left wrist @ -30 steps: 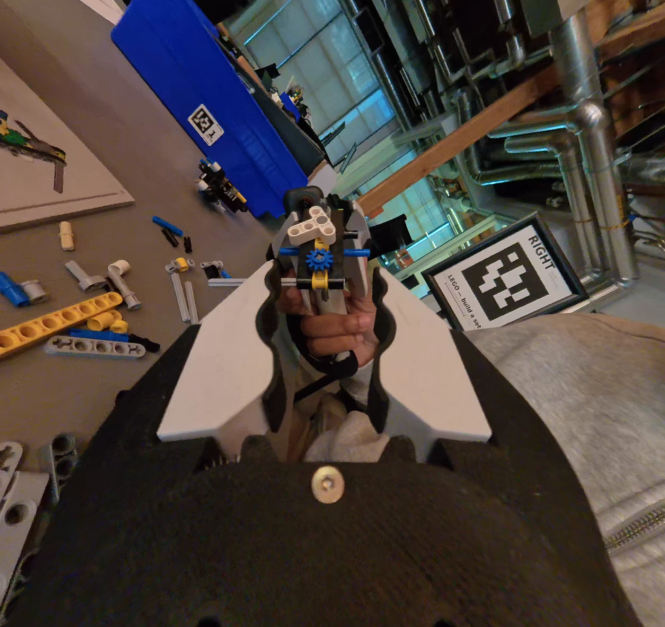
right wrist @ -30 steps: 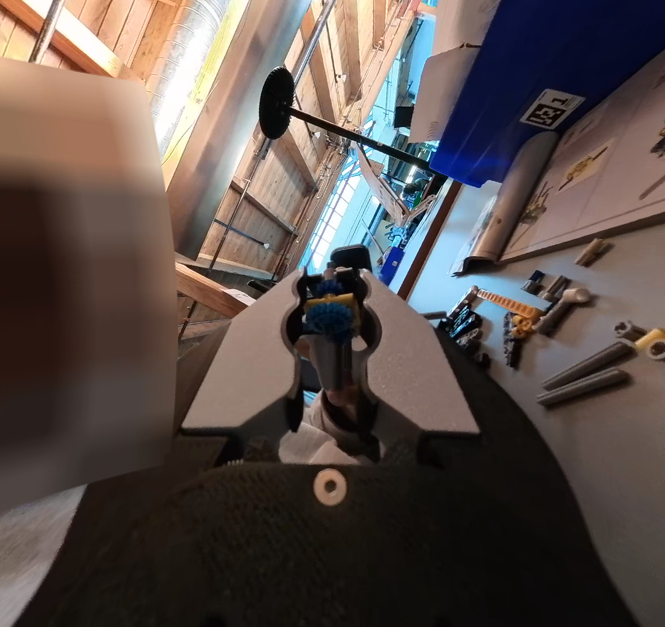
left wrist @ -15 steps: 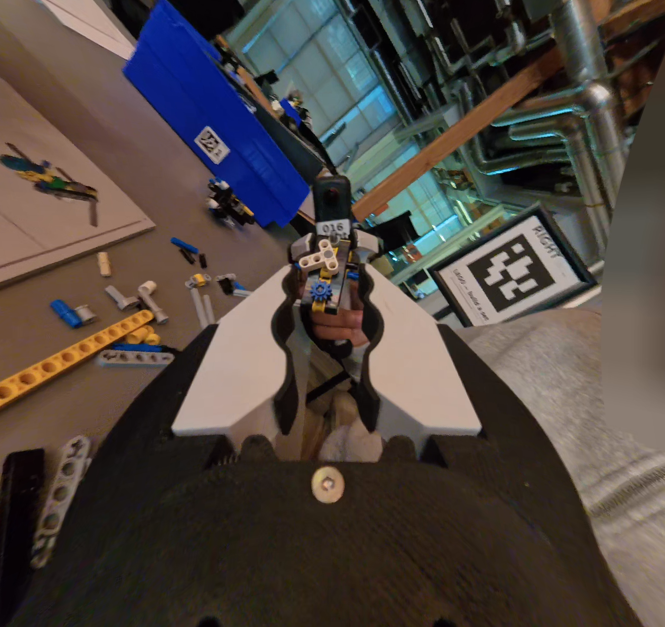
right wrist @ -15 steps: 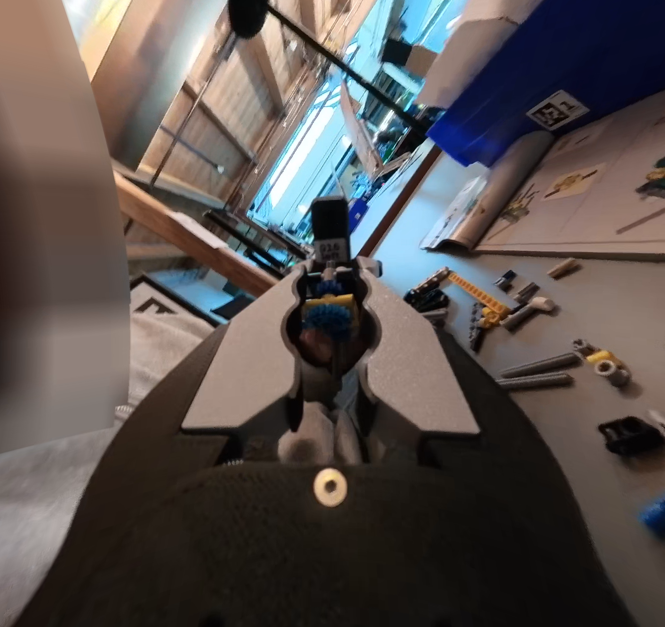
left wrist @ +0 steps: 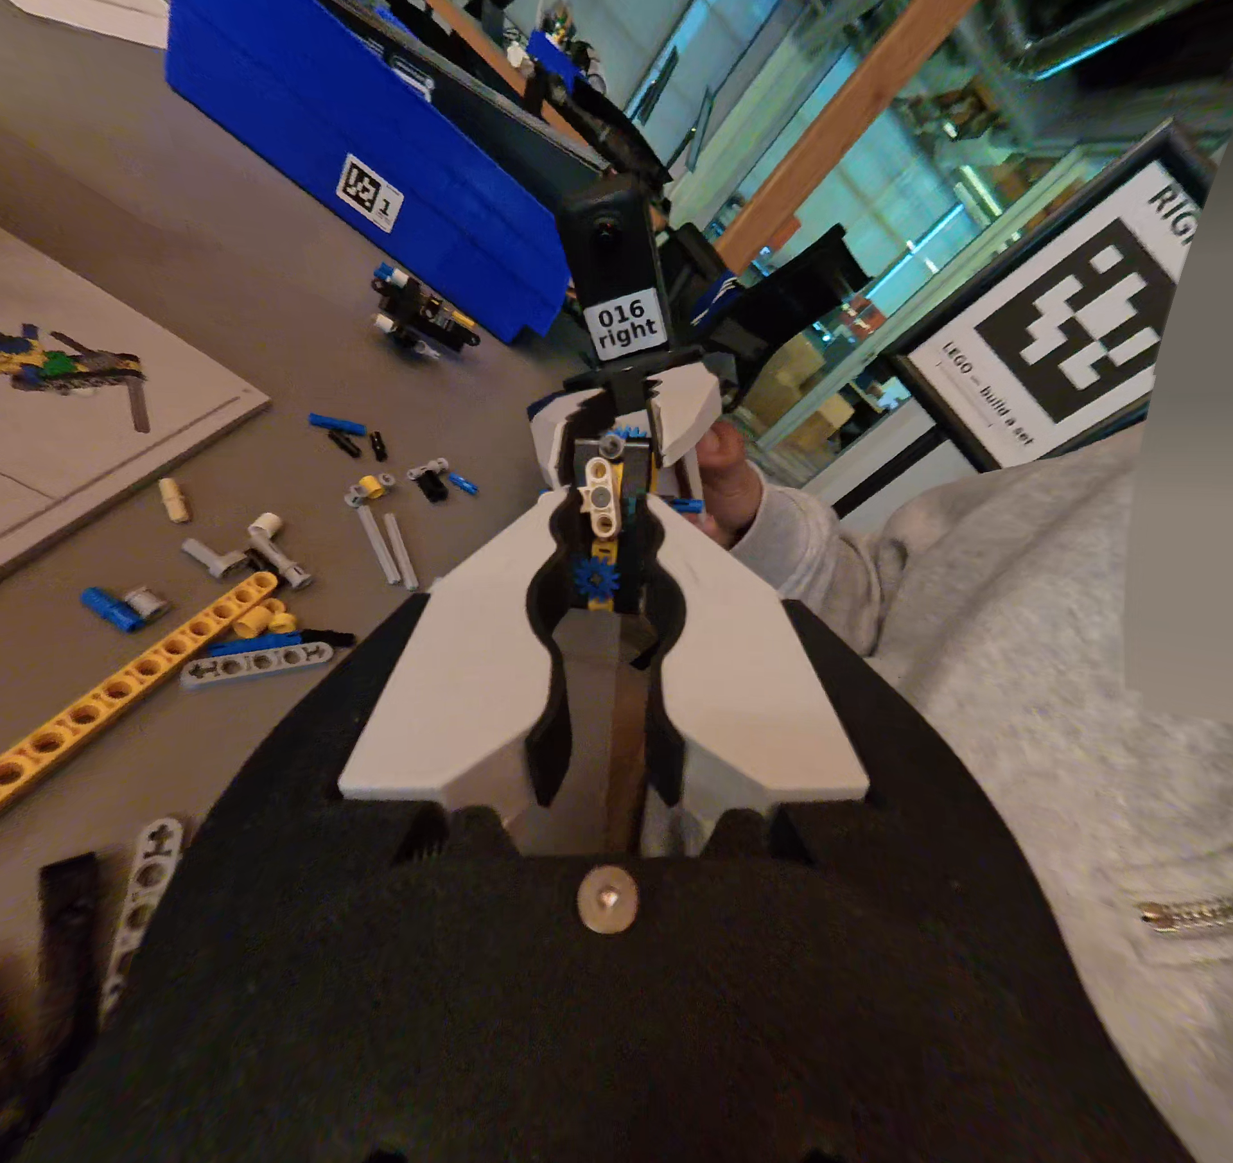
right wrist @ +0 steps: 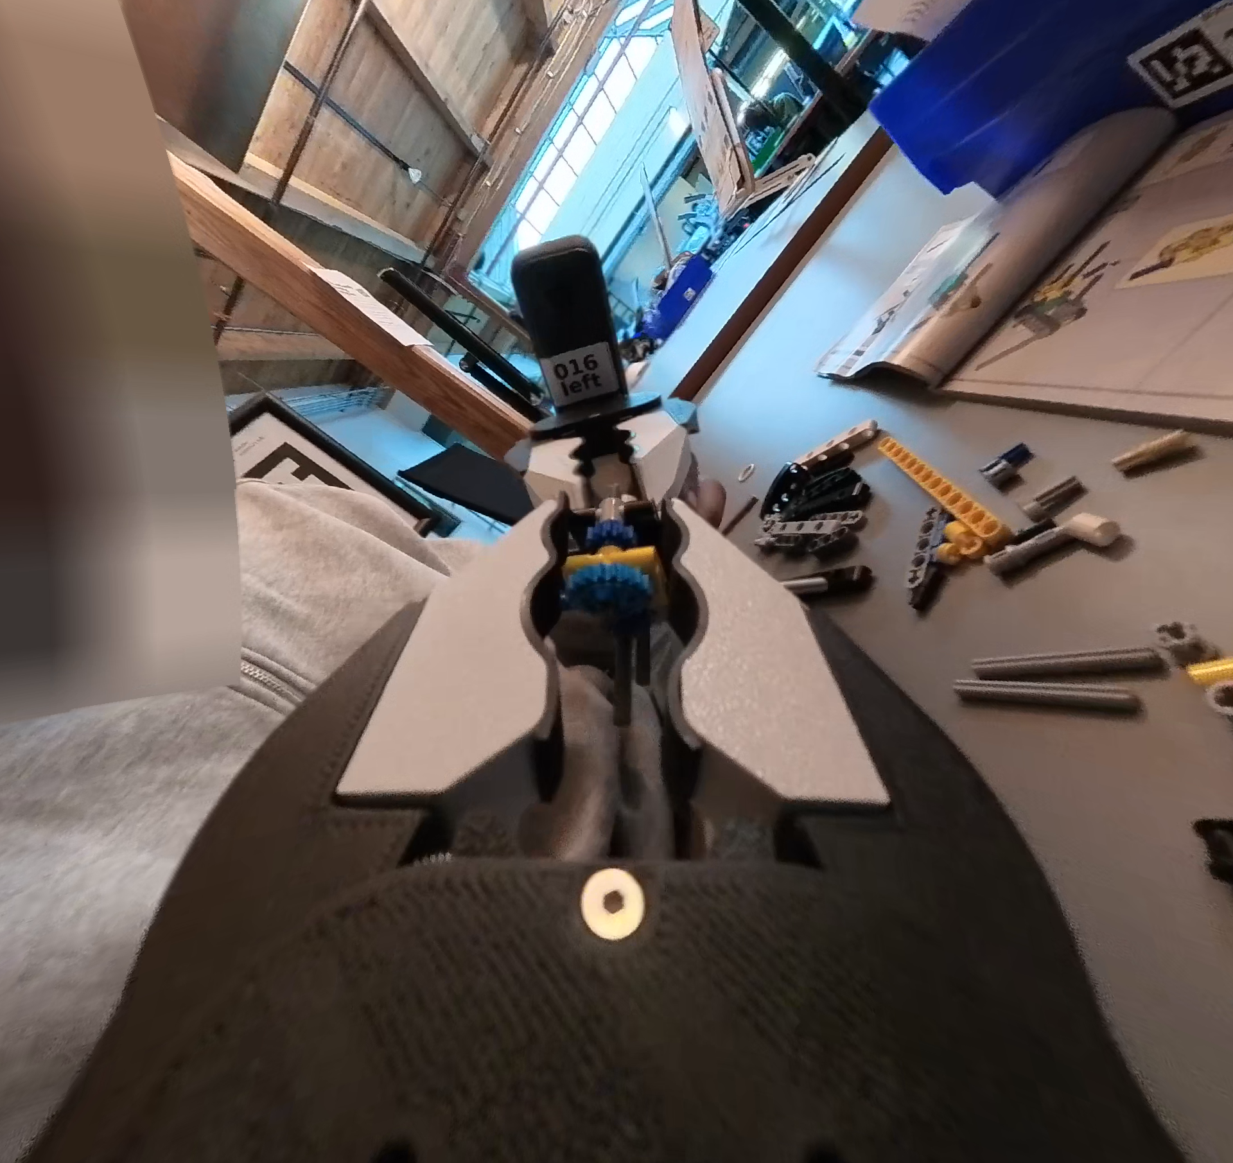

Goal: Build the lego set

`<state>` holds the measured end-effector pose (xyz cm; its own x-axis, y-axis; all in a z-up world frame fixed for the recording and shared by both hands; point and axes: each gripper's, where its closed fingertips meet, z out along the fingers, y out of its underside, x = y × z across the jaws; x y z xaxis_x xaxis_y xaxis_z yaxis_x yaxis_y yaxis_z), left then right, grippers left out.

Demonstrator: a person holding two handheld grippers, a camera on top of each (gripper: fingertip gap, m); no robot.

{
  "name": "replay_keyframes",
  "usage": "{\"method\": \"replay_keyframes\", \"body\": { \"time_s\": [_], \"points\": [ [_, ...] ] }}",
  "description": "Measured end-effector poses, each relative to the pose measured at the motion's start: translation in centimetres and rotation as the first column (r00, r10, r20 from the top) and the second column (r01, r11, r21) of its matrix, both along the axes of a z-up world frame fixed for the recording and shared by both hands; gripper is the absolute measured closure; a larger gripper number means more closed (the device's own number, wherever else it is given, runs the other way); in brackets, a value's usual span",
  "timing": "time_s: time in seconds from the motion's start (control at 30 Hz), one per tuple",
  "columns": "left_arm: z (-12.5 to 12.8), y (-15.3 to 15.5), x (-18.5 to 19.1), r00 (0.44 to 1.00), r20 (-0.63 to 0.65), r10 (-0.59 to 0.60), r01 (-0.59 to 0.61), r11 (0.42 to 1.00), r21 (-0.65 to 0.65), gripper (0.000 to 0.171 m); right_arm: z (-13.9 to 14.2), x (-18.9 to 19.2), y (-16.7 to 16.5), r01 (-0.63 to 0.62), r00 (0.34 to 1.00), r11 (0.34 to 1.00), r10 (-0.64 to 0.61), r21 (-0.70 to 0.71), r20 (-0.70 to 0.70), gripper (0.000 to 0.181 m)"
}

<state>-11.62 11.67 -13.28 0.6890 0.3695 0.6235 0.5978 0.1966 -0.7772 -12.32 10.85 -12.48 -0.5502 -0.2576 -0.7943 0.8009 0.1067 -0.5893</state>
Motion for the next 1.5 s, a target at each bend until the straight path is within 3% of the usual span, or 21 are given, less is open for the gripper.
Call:
{"method": "replay_keyframes", "body": {
  "time_s": [0.43,0.57,0.73,0.87,1.0,1.13,1.27,1.37,1.5],
  "points": [
    [0.5,0.1,1.0,0.973,-0.225,-0.057,0.041,0.997,-0.072,0.167,0.0,0.5,0.2,-0.106,0.966,0.992,0.120,-0.070,0.230,0.156],
    [0.0,-0.3,0.8,0.986,-0.150,-0.068,0.057,0.995,-0.076,0.152,0.1,0.7,0.2,-0.116,0.964,0.990,0.131,-0.077,0.231,0.156],
    [-0.2,-0.7,1.1,0.993,-0.008,-0.116,0.116,0.993,-0.014,0.151,0.6,0.2,0.6,-0.094,0.969,0.990,0.115,-0.107,0.219,0.156],
    [0.6,-0.1,1.7,0.971,0.132,-0.199,0.178,0.971,0.159,0.139,0.6,0.7,0.4,-0.092,0.988,0.992,0.101,-0.082,0.113,0.157],
    [1.0,-0.1,1.6,0.945,0.221,-0.242,0.167,0.936,0.309,0.138,0.8,1.3,0.4,-0.067,0.995,0.997,0.063,-0.042,-0.079,0.156],
    [0.8,-0.1,1.5,0.936,0.239,-0.258,0.167,0.925,0.343,0.136,0.4,1.6,0.2,-0.037,0.975,0.999,0.038,0.009,-0.218,0.156],
    [1.1,-0.2,1.3,0.921,0.268,-0.285,0.153,0.893,0.423,0.147,0.9,2.1,0.3,-0.036,0.953,0.999,0.033,-0.006,-0.300,0.156],
    [1.0,0.0,1.2,0.904,0.301,-0.303,0.133,0.869,0.476,0.156,1.2,2.6,0.4,-0.027,0.916,1.000,0.021,-0.010,-0.400,0.156],
    [0.6,0.1,1.0,0.888,0.344,-0.306,0.109,0.865,0.490,0.158,0.6,3.0,0.4,0.018,0.813,0.999,0.007,0.039,-0.582,0.156]
  ]
}}
